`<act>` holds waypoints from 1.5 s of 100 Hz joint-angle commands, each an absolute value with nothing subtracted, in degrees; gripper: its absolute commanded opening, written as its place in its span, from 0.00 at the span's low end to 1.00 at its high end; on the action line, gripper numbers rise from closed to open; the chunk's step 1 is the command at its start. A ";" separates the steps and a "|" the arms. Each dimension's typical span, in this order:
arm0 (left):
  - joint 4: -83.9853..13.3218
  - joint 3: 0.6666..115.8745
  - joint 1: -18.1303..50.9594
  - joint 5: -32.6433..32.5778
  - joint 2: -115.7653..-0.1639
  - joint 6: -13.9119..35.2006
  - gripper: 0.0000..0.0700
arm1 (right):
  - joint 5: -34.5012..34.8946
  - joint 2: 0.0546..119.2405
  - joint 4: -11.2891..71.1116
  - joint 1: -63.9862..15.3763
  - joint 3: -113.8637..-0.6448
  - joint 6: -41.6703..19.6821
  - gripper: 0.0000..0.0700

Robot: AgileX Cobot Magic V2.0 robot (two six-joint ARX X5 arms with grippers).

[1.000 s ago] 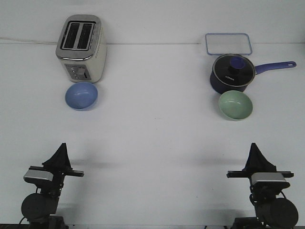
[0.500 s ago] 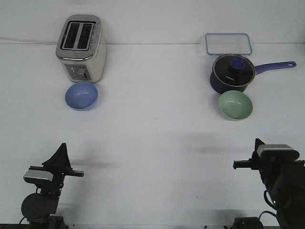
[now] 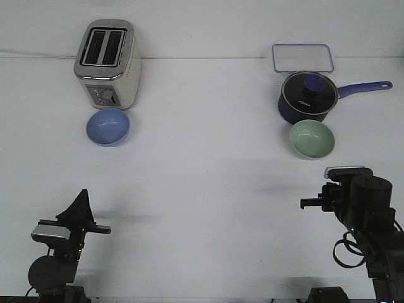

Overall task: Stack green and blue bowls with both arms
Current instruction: 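Reach the right gripper forward to the rim of the pale green bowl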

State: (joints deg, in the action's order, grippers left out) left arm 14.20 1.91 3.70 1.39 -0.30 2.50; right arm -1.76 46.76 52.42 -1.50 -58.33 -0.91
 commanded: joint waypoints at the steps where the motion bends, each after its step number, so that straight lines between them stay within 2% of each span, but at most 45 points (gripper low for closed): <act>1: 15.05 0.80 3.66 1.28 -0.19 2.44 0.02 | -1.96 47.00 52.14 -1.54 -59.37 -1.30 0.01; 9: 15.07 0.80 3.66 1.28 -0.19 2.44 0.02 | -1.96 46.92 52.18 -1.54 -59.37 -1.30 0.06; 27: 15.03 0.80 3.66 1.28 -0.19 2.44 0.02 | -1.96 46.92 52.77 -1.54 -59.37 -1.30 0.58; 31: 15.05 0.80 3.66 1.28 -0.19 2.44 0.01 | -1.96 46.89 52.77 -1.54 -59.37 -1.30 0.64; 38: 15.05 0.80 3.66 1.28 -0.19 2.44 0.02 | -1.96 46.85 52.77 -1.54 -59.37 -1.30 0.71; 71: 15.05 0.80 3.66 1.28 -0.19 2.44 0.02 | -1.85 50.89 52.75 -0.97 -62.70 -1.69 0.71; 89: 15.05 0.80 3.66 1.28 -0.19 2.44 0.02 | -0.75 61.47 52.77 1.69 -70.74 0.05 0.71; 102: 15.05 0.80 3.66 1.28 -0.19 2.44 0.01 | 3.22 69.98 52.42 4.19 -76.34 1.37 0.71; 114: 15.03 0.80 3.66 1.28 -0.19 2.44 0.02 | 4.16 77.73 50.26 6.85 -80.62 3.01 0.71; 150: 15.05 0.80 3.66 1.28 -0.19 2.44 0.01 | 5.02 96.16 41.15 12.69 -83.07 7.55 0.71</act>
State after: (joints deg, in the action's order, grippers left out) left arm 14.17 1.91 3.70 1.39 -0.30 2.50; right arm 4.56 93.93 42.76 12.12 -82.08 6.22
